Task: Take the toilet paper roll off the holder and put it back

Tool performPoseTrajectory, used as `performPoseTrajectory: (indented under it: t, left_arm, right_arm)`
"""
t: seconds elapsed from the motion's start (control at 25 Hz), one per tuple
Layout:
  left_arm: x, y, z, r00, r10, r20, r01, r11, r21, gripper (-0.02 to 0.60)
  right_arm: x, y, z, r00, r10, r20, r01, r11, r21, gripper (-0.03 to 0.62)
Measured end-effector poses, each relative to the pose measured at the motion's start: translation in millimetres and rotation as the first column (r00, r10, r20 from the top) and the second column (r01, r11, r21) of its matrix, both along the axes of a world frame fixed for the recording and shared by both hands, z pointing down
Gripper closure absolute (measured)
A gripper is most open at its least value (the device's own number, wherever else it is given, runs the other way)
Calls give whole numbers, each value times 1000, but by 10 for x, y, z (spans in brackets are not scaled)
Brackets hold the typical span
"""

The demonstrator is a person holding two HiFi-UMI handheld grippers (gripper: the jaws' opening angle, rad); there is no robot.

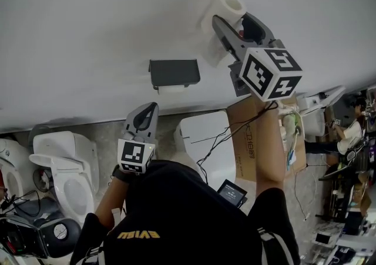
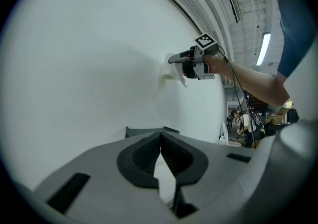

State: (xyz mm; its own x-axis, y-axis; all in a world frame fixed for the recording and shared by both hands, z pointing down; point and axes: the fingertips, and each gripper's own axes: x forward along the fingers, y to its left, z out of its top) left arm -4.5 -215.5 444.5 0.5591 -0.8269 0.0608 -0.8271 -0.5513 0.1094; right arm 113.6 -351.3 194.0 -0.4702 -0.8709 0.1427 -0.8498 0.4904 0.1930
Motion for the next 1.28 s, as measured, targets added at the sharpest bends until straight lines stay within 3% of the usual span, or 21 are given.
performPoseTrajectory:
  t: [1.28]
  left_arm:
    - [-142,22,223,999,-37,20,38,998,-54,571]
  right_arm:
    - [-160,-17,855,999,-31,-34,28,995,-94,335]
